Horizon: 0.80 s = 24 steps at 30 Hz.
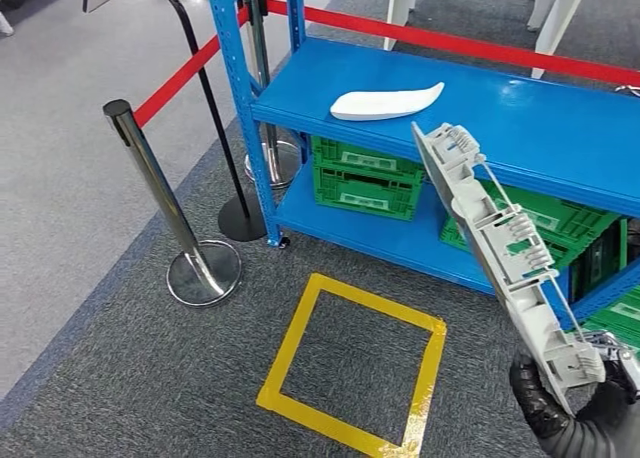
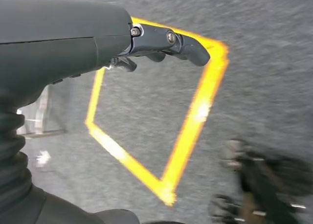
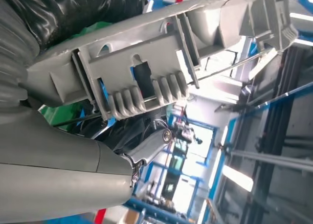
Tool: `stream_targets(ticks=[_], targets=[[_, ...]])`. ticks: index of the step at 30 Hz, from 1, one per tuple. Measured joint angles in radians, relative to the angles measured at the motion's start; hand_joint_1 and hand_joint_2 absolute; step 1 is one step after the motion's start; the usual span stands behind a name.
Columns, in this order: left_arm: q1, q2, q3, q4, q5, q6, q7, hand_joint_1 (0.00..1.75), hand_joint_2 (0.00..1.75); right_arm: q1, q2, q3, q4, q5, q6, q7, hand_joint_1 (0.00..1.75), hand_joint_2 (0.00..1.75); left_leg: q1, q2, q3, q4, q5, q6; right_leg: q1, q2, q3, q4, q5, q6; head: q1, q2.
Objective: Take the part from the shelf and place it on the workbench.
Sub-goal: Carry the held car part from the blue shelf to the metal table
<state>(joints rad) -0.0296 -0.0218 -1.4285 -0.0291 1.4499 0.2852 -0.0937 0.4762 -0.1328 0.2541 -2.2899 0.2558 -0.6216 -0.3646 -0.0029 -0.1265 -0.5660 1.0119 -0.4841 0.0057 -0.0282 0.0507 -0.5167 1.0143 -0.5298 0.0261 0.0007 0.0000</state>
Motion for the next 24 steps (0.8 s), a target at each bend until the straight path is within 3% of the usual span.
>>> stream_targets(ticks=[2, 3, 4, 6, 7, 9, 10, 11, 13, 15, 17, 19, 21, 22, 23, 24], targets=[[0.001, 0.002, -0.007, 0.000, -0.005, 0.002, 0.024, 0.00, 1.75, -0.005, 0.000, -0.001, 0.005, -0.003, 0.007, 0.002, 1.75, 1.75, -0.002, 0.054, -0.026, 0.051, -0.032, -0.011, -0.002, -0.028, 0.000, -0.005, 0.005, -0.012, -0.008, 0.000], [0.000, 0.002, -0.011, 0.000, -0.006, 0.002, 0.028, 0.00, 1.75, -0.007, 0.000, -0.002, 0.006, -0.004, 0.009, 0.002, 1.75, 1.75, -0.001, 0.088, -0.052, 0.107, -0.063, -0.016, -0.001, -0.043, 0.000, -0.005, 0.005, -0.016, -0.013, 0.000], [-0.003, 0.002, -0.015, 0.000, -0.009, 0.002, 0.032, 0.00, 1.75, -0.007, 0.000, -0.002, 0.008, -0.004, 0.011, 0.002, 1.75, 1.75, 0.001, 0.108, -0.085, 0.177, -0.096, -0.020, 0.001, -0.060, -0.002, -0.006, 0.004, -0.019, -0.016, 0.000], [-0.005, 0.002, -0.023, 0.000, -0.016, -0.001, 0.040, 0.00, 1.75, -0.009, 0.000, -0.005, 0.012, -0.005, 0.017, 0.002, 1.75, 1.75, 0.006, 0.118, -0.133, 0.282, -0.132, -0.025, 0.003, -0.092, -0.003, -0.005, 0.003, -0.020, -0.018, 0.000], [-0.004, 0.003, -0.026, 0.000, -0.020, -0.004, 0.046, 0.00, 1.75, -0.012, 0.000, -0.006, 0.014, -0.007, 0.021, 0.002, 1.75, 1.75, 0.008, 0.120, -0.132, 0.284, -0.121, -0.026, 0.003, -0.106, -0.002, -0.005, 0.002, -0.020, -0.018, 0.000], [-0.002, 0.004, -0.031, 0.000, -0.025, -0.007, 0.053, 0.00, 1.75, -0.018, 0.000, -0.008, 0.019, -0.015, 0.032, 0.002, 1.75, 1.75, 0.008, 0.137, -0.074, 0.172, -0.055, -0.021, 0.004, -0.130, 0.001, -0.005, 0.000, -0.018, -0.018, 0.000], [-0.002, 0.005, -0.033, 0.000, -0.027, -0.007, 0.054, 0.00, 1.75, -0.021, 0.000, -0.008, 0.020, -0.021, 0.037, 0.001, 1.75, 1.75, 0.003, 0.162, -0.036, 0.097, -0.028, -0.014, 0.005, -0.141, 0.004, -0.006, -0.002, -0.015, -0.018, 0.000], [-0.003, 0.005, -0.035, 0.000, -0.027, -0.006, 0.054, 0.00, 1.75, -0.023, 0.000, -0.009, 0.021, -0.027, 0.040, 0.000, 1.75, 1.75, -0.002, 0.183, -0.007, 0.039, -0.010, -0.007, 0.007, -0.151, 0.005, -0.006, -0.004, -0.011, -0.018, 0.000], [-0.006, 0.007, -0.040, 0.000, -0.029, -0.004, 0.052, 0.00, 1.75, -0.029, 0.000, -0.012, 0.023, -0.035, 0.045, -0.003, 1.75, 1.75, -0.011, 0.201, 0.009, -0.005, -0.006, 0.004, 0.010, -0.171, 0.008, -0.007, -0.007, 0.001, -0.018, 0.000], [-0.004, 0.007, -0.043, 0.000, -0.029, -0.002, 0.050, 0.00, 1.75, -0.036, 0.000, -0.015, 0.026, -0.037, 0.049, -0.003, 1.75, 1.75, -0.009, 0.177, 0.007, -0.012, 0.000, 0.013, 0.009, -0.183, 0.013, -0.011, -0.010, 0.013, -0.018, 0.000], [-0.003, 0.007, -0.046, 0.000, -0.029, 0.000, 0.047, 0.00, 1.75, -0.040, 0.001, -0.016, 0.028, -0.037, 0.052, -0.005, 1.75, 1.75, -0.004, 0.154, 0.013, -0.024, 0.008, 0.025, 0.006, -0.134, 0.000, 0.023, -0.039, 0.021, -0.014, 0.000], [-0.005, 0.006, -0.048, 0.000, -0.028, 0.001, 0.044, 0.00, 1.75, -0.040, 0.001, -0.018, 0.030, -0.036, 0.053, -0.006, 1.75, 1.75, -0.002, 0.131, 0.015, -0.029, 0.014, 0.034, 0.004, -0.069, -0.051, 0.135, -0.099, 0.024, -0.008, 0.000], [-0.006, 0.006, -0.049, 0.000, -0.027, 0.002, 0.042, 0.00, 1.75, -0.038, 0.001, -0.019, 0.033, -0.036, 0.053, -0.007, 1.75, 1.75, -0.004, 0.103, 0.014, -0.027, 0.014, 0.037, 0.005, -0.053, -0.116, 0.258, -0.140, 0.025, -0.005, 0.000], [-0.006, 0.006, -0.049, 0.000, -0.027, 0.001, 0.043, 0.00, 1.75, -0.037, 0.001, -0.021, 0.036, -0.036, 0.053, -0.007, 1.75, 1.75, -0.005, 0.087, 0.014, -0.025, 0.014, 0.037, 0.005, -0.052, -0.131, 0.279, -0.134, 0.025, -0.005, 0.000], [-0.006, 0.005, -0.049, 0.000, -0.026, -0.001, 0.047, 0.00, 1.75, -0.036, 0.001, -0.022, 0.037, -0.035, 0.053, -0.007, 1.75, 1.75, -0.005, 0.071, 0.014, -0.023, 0.013, 0.036, 0.005, -0.049, -0.127, 0.257, -0.106, 0.025, -0.005, 0.000], [-0.005, 0.005, -0.049, 0.000, -0.026, -0.004, 0.051, 0.00, 1.75, -0.036, 0.001, -0.023, 0.038, -0.035, 0.053, -0.007, 1.75, 1.75, -0.005, 0.055, 0.014, -0.020, 0.012, 0.035, 0.004, -0.042, -0.104, 0.196, -0.063, 0.024, -0.005, 0.000]])
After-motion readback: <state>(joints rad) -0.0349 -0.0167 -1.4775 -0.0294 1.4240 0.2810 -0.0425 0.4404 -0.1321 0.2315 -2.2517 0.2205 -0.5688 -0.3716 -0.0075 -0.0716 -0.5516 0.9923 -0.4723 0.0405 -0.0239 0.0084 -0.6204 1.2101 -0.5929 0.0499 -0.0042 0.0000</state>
